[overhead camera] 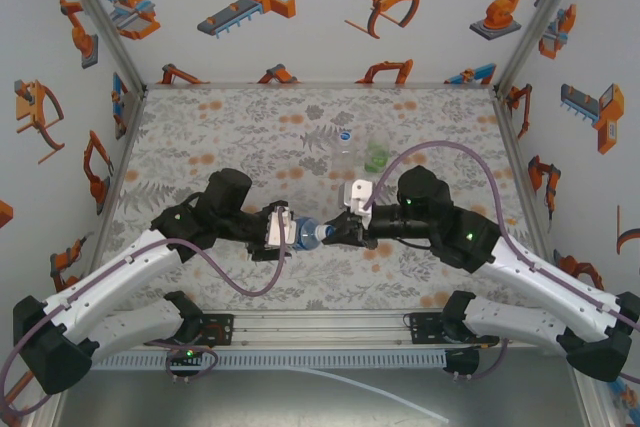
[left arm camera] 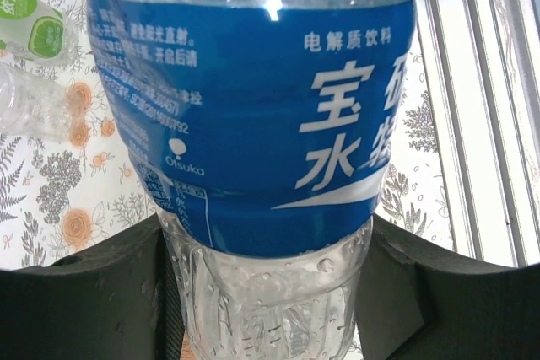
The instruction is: Screw on the bottle caps
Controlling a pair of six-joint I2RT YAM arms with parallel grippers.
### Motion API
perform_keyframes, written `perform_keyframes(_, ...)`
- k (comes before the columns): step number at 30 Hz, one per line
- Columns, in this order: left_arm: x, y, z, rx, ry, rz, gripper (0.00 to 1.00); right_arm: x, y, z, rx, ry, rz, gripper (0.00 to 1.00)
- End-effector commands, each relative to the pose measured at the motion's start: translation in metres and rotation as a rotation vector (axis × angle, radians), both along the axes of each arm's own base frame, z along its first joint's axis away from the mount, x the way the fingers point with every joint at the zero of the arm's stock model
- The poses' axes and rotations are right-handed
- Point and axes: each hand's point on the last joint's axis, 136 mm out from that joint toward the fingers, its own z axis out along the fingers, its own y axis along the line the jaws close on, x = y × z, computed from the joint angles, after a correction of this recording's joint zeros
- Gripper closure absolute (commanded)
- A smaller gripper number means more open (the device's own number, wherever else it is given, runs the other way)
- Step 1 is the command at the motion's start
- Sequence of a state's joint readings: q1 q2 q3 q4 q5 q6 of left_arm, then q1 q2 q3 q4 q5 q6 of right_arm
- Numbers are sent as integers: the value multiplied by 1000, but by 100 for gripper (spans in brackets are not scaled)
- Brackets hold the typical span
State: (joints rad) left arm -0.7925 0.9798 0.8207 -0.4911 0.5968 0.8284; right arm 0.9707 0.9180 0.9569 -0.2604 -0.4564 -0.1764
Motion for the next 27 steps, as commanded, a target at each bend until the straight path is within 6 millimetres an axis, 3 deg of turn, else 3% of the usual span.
perform_keyframes(1,0,0,8,-12,-23,4,100,49,-10,8,119,358,-396,100)
perform_keyframes(3,4,0,6,1,-30,21,100,64,-20,-7,154,659,-602,100)
perform_keyframes(6,8,1,5,12,-37,42,100,66,-27,-34,169,1033,-794,100)
perform_keyframes(9,9,0,4,18,-37,47,100,63,-36,-60,213,1321,-957,100)
perform_keyframes(11,8,0,5,17,-37,45,100,63,-33,-67,265,1410,-966,100)
perform_keyframes(15,7,0,3,20,-36,41,100,70,-33,-60,310,1354,-950,100)
perform_keyframes(22,4,-1,2,30,-32,26,100,77,-36,5,305,951,-798,61)
perform_keyframes(27,0,-1,8,27,-29,8,100,71,-38,41,281,650,-669,52)
